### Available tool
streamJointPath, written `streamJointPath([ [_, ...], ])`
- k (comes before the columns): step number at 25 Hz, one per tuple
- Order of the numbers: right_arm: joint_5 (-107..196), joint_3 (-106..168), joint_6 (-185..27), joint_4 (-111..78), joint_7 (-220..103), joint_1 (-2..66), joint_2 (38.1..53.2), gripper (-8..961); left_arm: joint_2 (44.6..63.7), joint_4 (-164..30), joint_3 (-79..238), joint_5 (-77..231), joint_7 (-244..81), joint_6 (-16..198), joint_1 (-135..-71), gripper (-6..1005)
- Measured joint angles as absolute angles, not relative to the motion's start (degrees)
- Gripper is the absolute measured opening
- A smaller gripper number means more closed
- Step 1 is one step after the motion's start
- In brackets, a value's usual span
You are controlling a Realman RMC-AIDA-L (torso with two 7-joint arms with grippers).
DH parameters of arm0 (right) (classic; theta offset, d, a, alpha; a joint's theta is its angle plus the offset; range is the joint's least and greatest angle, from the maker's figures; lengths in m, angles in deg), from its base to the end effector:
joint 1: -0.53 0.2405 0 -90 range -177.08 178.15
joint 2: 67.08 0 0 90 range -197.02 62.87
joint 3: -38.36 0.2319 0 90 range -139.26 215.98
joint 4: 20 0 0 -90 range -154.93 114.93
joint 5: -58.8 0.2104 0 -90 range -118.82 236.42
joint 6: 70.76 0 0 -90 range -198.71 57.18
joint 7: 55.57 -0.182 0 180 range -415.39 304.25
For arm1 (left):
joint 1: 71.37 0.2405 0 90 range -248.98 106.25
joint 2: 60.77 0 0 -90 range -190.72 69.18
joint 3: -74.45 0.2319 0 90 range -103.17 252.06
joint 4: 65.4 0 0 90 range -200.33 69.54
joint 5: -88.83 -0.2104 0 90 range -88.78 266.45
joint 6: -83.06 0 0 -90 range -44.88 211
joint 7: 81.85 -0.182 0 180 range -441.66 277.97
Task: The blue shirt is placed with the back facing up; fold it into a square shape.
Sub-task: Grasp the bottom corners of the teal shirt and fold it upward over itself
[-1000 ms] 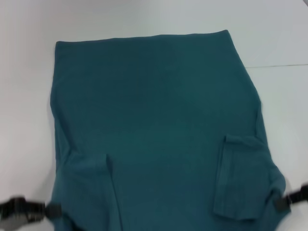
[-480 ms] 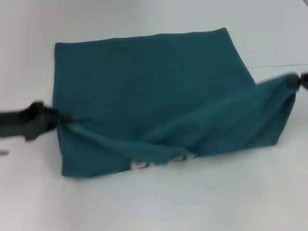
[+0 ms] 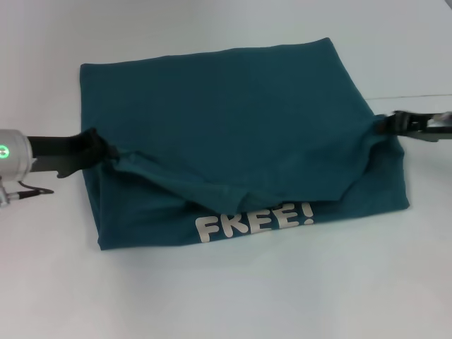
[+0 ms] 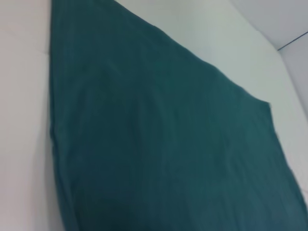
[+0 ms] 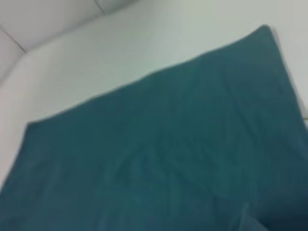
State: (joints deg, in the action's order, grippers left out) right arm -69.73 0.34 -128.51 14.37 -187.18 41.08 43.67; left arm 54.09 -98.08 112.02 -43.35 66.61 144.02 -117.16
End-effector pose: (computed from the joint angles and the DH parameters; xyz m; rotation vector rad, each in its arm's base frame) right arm 0.2842 0.4445 0.0495 -1.9585 1.4830 0.4521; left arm -0.2396 0.4428 -0.0009 -1.9213 -1.8202 -0.5300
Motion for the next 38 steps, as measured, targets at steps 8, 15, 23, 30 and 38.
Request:
streamJointPath([
  [8,-69.9,-3.5,-123.9,14.4,-187.0,43.7,44.72,42,54.14,-98.7,113.2,-43.0,66.6,143.2,-117.3,3],
  [15,-69.9,-4.3,-120.1,14.4,-185.5,48.6,43.41,42,53.01,-99.4,113.1,-43.1,66.6,140.8,-120.4,2],
  [23,-70.2,-11.1,-111.4,8.9,-184.0,53.8,42.87,42,53.27,-96.8,116.0,-43.4,66.7,132.9,-123.5,2],
  [30,-73.2,-15.3,-102.4,6.0,-183.9,53.5,45.38,42,54.66,-94.9,119.6,-43.5,66.0,128.0,-123.1,3],
  [38,-74.6,-15.2,-99.1,6.0,-184.1,51.9,46.38,44,55.07,-95.1,120.3,-43.5,65.9,126.5,-122.8,2],
])
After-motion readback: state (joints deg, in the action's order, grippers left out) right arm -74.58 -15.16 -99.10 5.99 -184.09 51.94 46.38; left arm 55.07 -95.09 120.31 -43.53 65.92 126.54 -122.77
